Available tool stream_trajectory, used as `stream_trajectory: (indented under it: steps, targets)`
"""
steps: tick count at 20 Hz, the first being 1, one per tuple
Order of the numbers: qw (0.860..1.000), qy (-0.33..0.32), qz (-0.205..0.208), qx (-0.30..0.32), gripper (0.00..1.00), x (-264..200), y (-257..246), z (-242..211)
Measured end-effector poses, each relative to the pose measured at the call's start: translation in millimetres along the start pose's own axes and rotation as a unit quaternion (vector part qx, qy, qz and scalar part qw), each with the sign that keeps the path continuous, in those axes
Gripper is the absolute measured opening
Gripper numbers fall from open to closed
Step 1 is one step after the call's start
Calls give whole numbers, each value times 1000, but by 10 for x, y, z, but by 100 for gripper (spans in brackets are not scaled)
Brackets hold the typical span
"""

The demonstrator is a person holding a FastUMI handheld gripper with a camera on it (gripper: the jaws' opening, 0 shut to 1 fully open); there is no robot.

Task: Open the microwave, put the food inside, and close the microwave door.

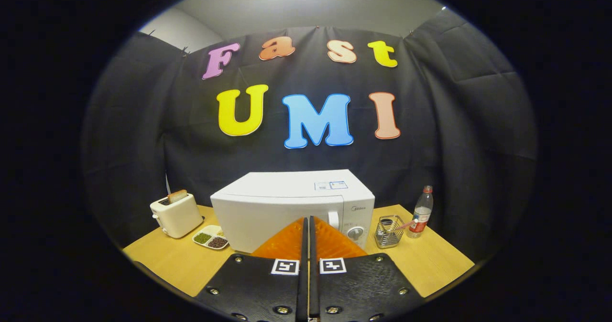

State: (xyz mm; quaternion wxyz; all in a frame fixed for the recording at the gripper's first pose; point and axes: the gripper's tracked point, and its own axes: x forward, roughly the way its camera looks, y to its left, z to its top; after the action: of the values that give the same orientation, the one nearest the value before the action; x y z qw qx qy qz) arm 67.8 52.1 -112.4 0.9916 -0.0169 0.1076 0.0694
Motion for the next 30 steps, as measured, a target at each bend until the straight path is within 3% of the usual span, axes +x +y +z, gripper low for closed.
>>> stream_trajectory:
  steps: [4, 6, 7, 8, 9, 11, 30]
  targets:
    - [1000, -15, -5, 0, 4, -403, 61, -17]
    - [1000, -17, 0, 3, 28, -553, 139, -35]
    - [1000, -18, 2, 4, 51, -604, 174, -36]
    - [1000, -20, 2, 5, 60, -661, 181, -29]
    - [1000, -23, 1, 6, 77, -706, 190, -11]
    - [999, -32, -6, 9, 96, -789, 187, 23]
    - [998, -63, 15, -5, 97, -963, 341, 287]
